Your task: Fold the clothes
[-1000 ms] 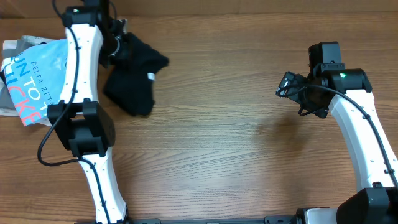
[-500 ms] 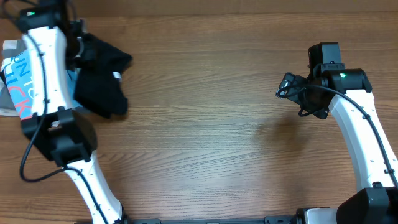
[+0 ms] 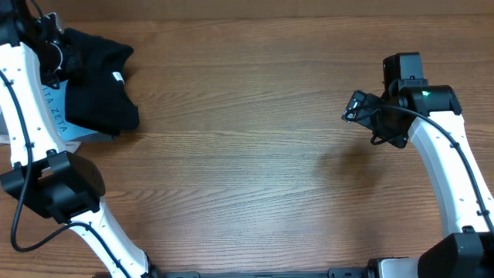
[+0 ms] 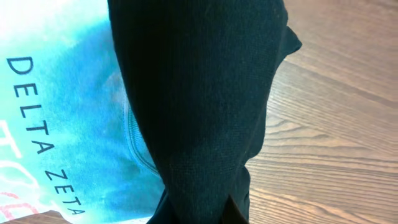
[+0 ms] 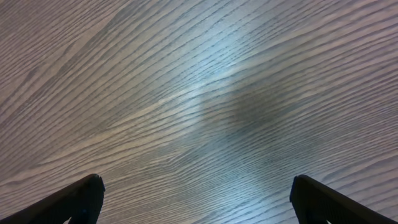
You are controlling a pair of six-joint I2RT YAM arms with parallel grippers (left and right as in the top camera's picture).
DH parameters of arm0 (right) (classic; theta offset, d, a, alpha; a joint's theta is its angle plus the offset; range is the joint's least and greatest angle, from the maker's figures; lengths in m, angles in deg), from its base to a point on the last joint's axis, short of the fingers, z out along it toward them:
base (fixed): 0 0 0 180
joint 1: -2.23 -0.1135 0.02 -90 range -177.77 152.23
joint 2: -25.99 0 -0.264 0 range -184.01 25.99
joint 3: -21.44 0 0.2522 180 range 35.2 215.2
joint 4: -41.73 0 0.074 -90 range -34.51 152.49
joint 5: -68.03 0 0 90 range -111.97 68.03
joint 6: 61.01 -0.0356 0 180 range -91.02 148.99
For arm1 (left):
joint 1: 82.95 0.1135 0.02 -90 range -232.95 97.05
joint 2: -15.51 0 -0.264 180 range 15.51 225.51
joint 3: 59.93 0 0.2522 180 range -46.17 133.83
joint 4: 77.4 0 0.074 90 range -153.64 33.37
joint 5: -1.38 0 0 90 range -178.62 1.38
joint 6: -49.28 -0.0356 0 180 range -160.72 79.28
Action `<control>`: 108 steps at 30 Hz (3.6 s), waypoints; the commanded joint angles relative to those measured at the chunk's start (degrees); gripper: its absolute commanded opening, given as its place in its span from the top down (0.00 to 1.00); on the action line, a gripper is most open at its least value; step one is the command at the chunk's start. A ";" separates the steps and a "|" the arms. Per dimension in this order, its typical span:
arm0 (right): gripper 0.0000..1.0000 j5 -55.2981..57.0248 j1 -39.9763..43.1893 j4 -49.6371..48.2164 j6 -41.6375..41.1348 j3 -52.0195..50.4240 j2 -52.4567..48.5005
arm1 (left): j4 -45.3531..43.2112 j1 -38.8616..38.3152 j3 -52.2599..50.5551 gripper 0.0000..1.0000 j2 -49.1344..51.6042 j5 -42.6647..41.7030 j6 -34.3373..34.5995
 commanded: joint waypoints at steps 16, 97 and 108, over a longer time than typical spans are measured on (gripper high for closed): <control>0.00 0.13 0.11 0.74 0.33 -0.20 0.04 | -1.25 10.99 1.77 0.92 -2.89 -2.62 -1.86; 0.00 -1.60 0.11 5.09 0.33 -0.20 0.04 | -26.25 11.10 2.36 0.86 17.99 8.41 8.13; 0.00 -1.62 0.11 4.98 0.31 -0.20 0.04 | -23.69 11.06 2.36 0.92 1.97 -0.85 8.09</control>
